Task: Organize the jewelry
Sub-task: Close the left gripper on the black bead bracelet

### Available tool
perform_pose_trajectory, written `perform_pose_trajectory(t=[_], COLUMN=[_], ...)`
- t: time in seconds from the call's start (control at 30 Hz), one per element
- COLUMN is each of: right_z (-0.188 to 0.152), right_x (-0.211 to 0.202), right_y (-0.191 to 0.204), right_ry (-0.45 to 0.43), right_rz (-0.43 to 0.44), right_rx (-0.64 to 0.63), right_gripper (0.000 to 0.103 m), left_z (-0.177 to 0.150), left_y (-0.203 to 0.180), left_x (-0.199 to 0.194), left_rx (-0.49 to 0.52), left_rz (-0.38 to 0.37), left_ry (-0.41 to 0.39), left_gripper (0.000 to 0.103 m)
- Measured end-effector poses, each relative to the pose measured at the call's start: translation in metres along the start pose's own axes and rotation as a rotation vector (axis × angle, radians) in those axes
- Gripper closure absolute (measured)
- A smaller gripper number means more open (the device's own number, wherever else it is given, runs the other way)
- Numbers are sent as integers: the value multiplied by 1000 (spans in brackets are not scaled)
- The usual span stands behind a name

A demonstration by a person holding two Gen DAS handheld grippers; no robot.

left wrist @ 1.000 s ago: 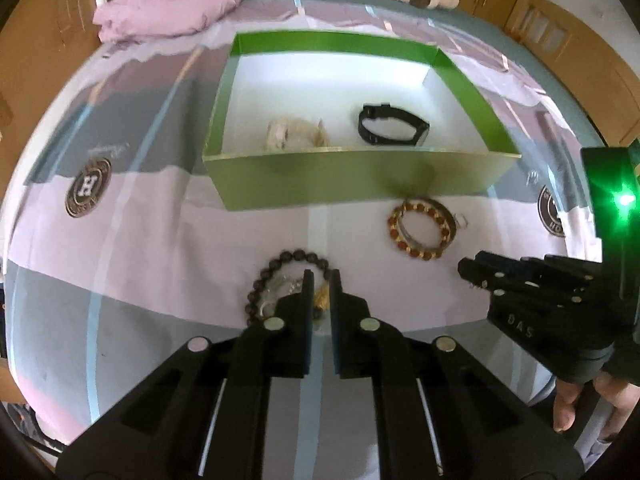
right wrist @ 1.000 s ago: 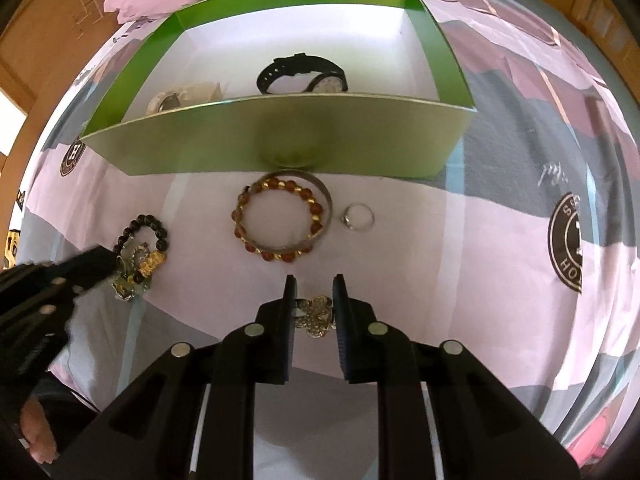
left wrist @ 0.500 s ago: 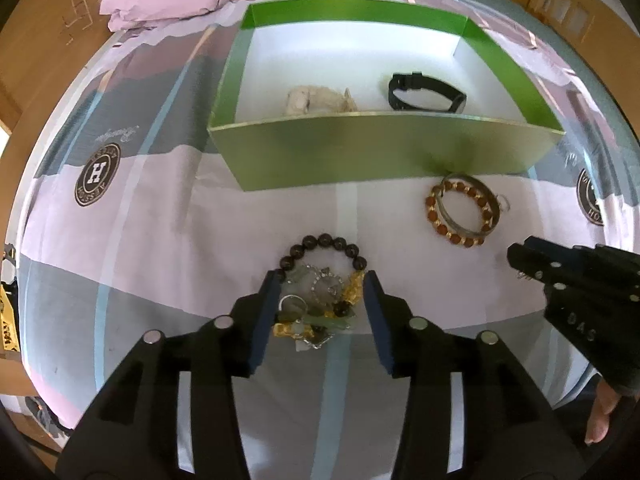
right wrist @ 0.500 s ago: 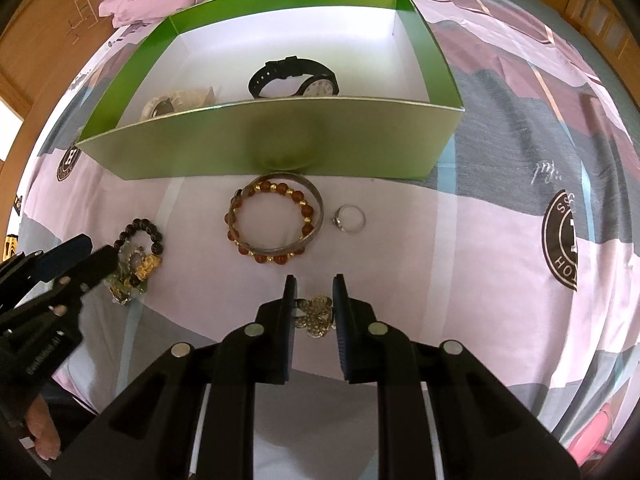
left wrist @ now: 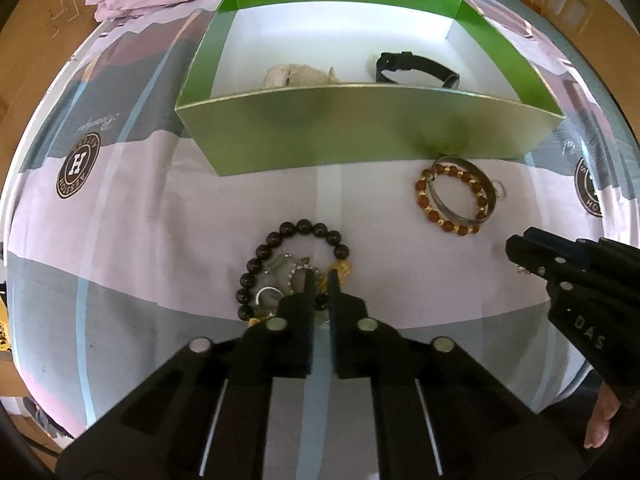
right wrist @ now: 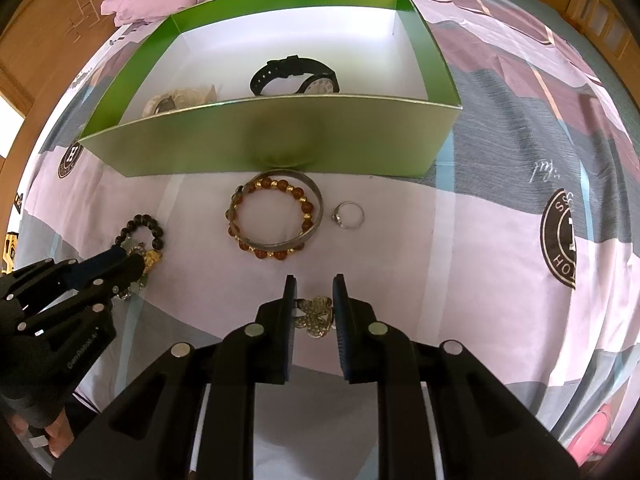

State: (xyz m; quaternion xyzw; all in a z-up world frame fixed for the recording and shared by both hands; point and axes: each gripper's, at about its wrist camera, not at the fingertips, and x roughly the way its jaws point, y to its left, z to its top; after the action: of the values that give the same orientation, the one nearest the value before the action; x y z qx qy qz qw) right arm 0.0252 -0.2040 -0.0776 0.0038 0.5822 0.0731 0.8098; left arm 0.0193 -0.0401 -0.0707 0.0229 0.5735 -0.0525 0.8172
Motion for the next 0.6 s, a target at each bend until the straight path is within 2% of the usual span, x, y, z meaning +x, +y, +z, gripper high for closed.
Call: perform_pose_trajectory(t=[0.2, 0.37, 0.53, 0.6], right_z=[1, 1, 1, 1], right_x=[0, 1, 2, 2], right_y=[0, 1, 2, 2], right_ry=[0, 2, 2, 2], right_rz=[-1, -4, -5, -5], right_rx=[0, 0, 1, -1], right_gripper=[85, 85, 85, 85], left_z=[0, 4, 8, 6], left_y=[1, 8, 18, 15], left_x=[-20, -33, -25, -19], left_rx=[-10, -32, -52, -36], left_rz=[-25, 0, 18, 28], left_ry=[-82, -134, -99, -74], left_gripper=[103, 103, 103, 90])
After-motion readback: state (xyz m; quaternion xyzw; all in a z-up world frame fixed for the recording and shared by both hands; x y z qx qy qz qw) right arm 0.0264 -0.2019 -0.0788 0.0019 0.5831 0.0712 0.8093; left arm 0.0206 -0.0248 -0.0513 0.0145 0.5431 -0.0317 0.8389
